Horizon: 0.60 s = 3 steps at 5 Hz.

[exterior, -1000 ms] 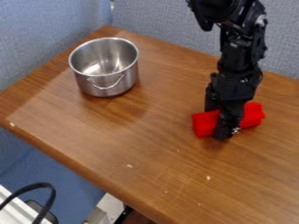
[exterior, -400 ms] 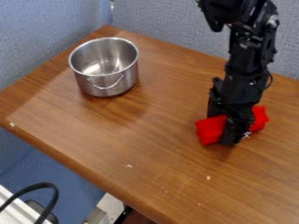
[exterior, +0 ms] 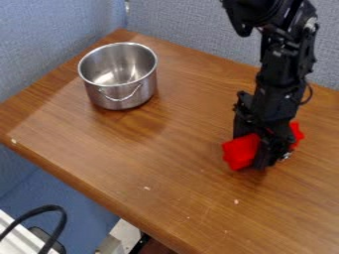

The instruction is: Put the red object in the metal pot

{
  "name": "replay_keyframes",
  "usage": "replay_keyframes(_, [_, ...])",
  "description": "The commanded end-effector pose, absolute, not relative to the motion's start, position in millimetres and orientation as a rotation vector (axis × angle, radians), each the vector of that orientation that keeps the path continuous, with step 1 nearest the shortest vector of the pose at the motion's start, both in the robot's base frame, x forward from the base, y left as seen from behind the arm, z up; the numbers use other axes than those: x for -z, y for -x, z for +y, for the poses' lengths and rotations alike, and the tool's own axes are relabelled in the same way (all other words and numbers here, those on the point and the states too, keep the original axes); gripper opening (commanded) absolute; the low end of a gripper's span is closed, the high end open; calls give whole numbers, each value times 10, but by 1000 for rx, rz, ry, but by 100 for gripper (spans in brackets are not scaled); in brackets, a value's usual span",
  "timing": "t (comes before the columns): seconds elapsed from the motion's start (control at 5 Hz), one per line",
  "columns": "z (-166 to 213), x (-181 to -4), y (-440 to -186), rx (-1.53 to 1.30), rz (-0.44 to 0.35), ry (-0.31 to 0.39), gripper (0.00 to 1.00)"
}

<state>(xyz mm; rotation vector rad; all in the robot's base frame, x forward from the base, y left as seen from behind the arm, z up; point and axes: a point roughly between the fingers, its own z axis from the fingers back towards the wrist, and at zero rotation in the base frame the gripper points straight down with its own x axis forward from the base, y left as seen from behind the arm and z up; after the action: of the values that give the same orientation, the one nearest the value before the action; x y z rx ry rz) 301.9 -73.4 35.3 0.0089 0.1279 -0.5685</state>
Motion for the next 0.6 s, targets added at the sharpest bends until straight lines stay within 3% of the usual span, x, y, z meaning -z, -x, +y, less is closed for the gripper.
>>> replay_keyframes(0.0, [-691, -770, -3329, 443, 34, -23, 0])
replay_keyframes(0.2, [-494, -948, -3446, 371, 61, -31, 0])
replay_keyframes(0.4, [-56, -1187, -3442, 362, 105, -21, 0])
